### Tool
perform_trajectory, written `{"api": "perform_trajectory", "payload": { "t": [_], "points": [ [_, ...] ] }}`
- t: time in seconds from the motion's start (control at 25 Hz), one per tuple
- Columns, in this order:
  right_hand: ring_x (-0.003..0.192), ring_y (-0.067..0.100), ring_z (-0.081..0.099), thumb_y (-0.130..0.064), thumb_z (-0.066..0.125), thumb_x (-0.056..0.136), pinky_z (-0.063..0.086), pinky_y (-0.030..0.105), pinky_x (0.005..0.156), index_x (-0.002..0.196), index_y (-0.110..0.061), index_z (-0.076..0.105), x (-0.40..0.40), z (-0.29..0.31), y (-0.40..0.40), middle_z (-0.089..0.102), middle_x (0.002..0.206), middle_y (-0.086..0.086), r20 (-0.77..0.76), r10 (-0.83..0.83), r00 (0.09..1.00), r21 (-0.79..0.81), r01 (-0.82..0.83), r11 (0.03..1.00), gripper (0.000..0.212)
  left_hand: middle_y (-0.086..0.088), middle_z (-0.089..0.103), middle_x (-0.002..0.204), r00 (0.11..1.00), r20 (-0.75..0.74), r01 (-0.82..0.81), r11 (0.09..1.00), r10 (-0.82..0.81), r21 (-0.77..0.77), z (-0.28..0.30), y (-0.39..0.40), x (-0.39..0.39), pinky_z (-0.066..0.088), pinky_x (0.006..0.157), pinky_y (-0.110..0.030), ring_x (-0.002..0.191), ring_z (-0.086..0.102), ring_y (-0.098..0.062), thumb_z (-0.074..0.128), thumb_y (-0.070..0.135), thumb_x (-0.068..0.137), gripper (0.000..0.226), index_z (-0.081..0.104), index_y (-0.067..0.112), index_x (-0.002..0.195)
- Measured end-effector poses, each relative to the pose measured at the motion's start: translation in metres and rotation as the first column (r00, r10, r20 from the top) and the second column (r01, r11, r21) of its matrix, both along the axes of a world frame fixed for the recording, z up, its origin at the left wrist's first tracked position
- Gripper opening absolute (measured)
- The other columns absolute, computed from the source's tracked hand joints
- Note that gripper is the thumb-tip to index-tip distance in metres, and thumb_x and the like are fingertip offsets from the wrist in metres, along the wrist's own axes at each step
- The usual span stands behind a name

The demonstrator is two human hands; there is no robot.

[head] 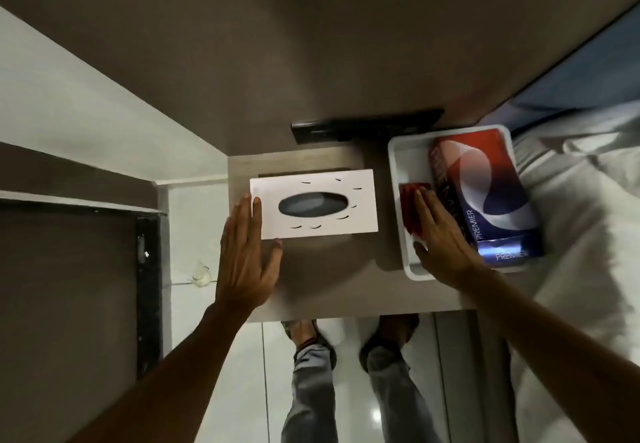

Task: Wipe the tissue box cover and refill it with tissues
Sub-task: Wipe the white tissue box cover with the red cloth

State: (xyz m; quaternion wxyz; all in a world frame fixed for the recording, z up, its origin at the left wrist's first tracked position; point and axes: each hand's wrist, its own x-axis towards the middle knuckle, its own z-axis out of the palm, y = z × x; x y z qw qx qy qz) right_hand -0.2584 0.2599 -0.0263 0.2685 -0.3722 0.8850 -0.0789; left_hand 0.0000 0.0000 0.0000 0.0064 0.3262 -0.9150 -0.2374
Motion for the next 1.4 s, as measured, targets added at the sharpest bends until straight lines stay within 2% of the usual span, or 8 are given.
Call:
{"api": "perform_trajectory", "payload": {
  "t": [0.2, 0.4, 0.56, 0.72, 0.8, 1.04, 1.24, 1.4],
  "points": [
    [0.158, 0.034, 0.005, -0.004, 0.071, 0.089, 0.008, 0.05, 0.128, 0.163, -0.003, 0.004, -0.01, -0.037, -0.011, 0.004, 0.171, 0.017, -0.001, -0.036, 0.999, 0.043, 0.036, 0.998, 0.1, -0.01, 0.014, 0.18, 0.999, -0.019, 0.029, 0.998, -0.03, -0.051, -0.045, -0.022, -0.024, 0.017, 0.136, -0.055, 0.169, 0.012, -0.029, 0.048, 0.036, 0.103, 0.077, 0.022, 0.005, 0.169],
    [0.155, 0.03, 0.005, -0.006, 0.056, 0.1, 0.017, 0.059, 0.125, 0.163, -0.008, 0.008, -0.014, -0.058, -0.008, 0.007, 0.17, 0.017, -0.078, -0.065, 0.995, -0.121, 0.055, 0.991, 0.079, -0.012, 0.017, 0.18, 0.996, -0.049, 0.067, 0.988, -0.074, -0.138, -0.075, -0.031, -0.028, 0.021, 0.135, -0.054, 0.168, 0.015, -0.03, 0.042, 0.038, 0.104, 0.075, 0.025, 0.001, 0.168],
    [0.158, 0.024, 0.006, -0.018, 0.047, 0.104, 0.018, 0.057, 0.125, 0.164, -0.022, 0.01, -0.007, -0.061, -0.009, 0.006, 0.172, 0.001, 0.082, -0.189, 0.979, -0.221, 0.202, 0.954, 0.07, -0.01, 0.013, 0.181, 0.995, -0.034, 0.08, 0.974, -0.089, -0.211, -0.09, -0.033, -0.026, 0.02, 0.136, -0.051, 0.169, 0.012, -0.028, 0.032, 0.048, 0.108, 0.076, 0.02, 0.003, 0.169],
    [0.155, 0.022, 0.023, 0.002, 0.054, 0.098, 0.028, 0.062, 0.121, 0.161, -0.035, 0.018, 0.012, -0.04, -0.012, 0.022, 0.169, -0.006, 0.345, -0.527, 0.777, -0.339, 0.626, 0.702, 0.081, -0.006, 0.01, 0.182, 0.999, -0.002, 0.035, 0.973, -0.036, -0.229, -0.1, -0.034, -0.029, 0.015, 0.138, -0.045, 0.169, 0.01, -0.025, 0.022, 0.055, 0.111, 0.076, 0.016, 0.009, 0.171],
    [0.154, 0.017, 0.026, 0.007, 0.052, 0.095, 0.033, 0.062, 0.119, 0.161, -0.039, 0.018, 0.023, -0.024, -0.016, 0.025, 0.167, -0.011, 0.36, -0.557, 0.748, -0.41, 0.664, 0.626, 0.087, -0.005, 0.013, 0.181, 1.0, -0.024, 0.0, 0.975, -0.006, -0.223, -0.103, -0.032, -0.029, 0.013, 0.138, -0.039, 0.169, 0.011, -0.024, 0.023, 0.05, 0.113, 0.071, 0.018, 0.009, 0.171],
    [0.158, 0.019, 0.018, -0.01, 0.058, 0.098, 0.025, 0.05, 0.126, 0.161, -0.016, 0.026, 0.044, -0.009, -0.076, 0.023, 0.169, 0.001, 0.123, -0.224, 0.967, -0.469, 0.255, 0.845, 0.071, -0.007, 0.011, 0.181, 1.0, -0.012, -0.006, 0.972, 0.003, -0.235, -0.105, -0.032, -0.031, 0.007, 0.138, -0.034, 0.17, 0.007, -0.024, 0.026, 0.036, 0.115, 0.064, 0.017, 0.006, 0.17],
    [0.159, 0.025, 0.014, -0.015, 0.061, 0.098, 0.015, 0.06, 0.126, 0.159, -0.017, 0.033, 0.052, -0.024, -0.129, 0.033, 0.166, 0.004, -0.06, -0.141, 0.988, -0.358, 0.11, 0.927, 0.067, -0.006, 0.01, 0.181, 1.0, -0.009, -0.016, 0.98, 0.015, -0.197, -0.107, -0.033, -0.032, 0.008, 0.138, -0.034, 0.17, 0.007, -0.024, 0.019, 0.041, 0.116, 0.064, 0.017, 0.006, 0.17],
    [0.16, 0.022, 0.004, -0.026, 0.053, 0.103, 0.011, 0.058, 0.127, 0.162, -0.021, 0.024, 0.05, -0.03, -0.113, 0.02, 0.171, 0.001, -0.162, 0.005, 0.987, -0.298, -0.053, 0.953, 0.066, -0.006, 0.01, 0.182, 1.0, -0.024, -0.012, 0.982, 0.007, -0.189, -0.108, -0.034, -0.031, 0.014, 0.138, -0.039, 0.17, 0.007, -0.024, 0.018, 0.041, 0.116, 0.065, 0.016, 0.006, 0.17]
  ]
}}
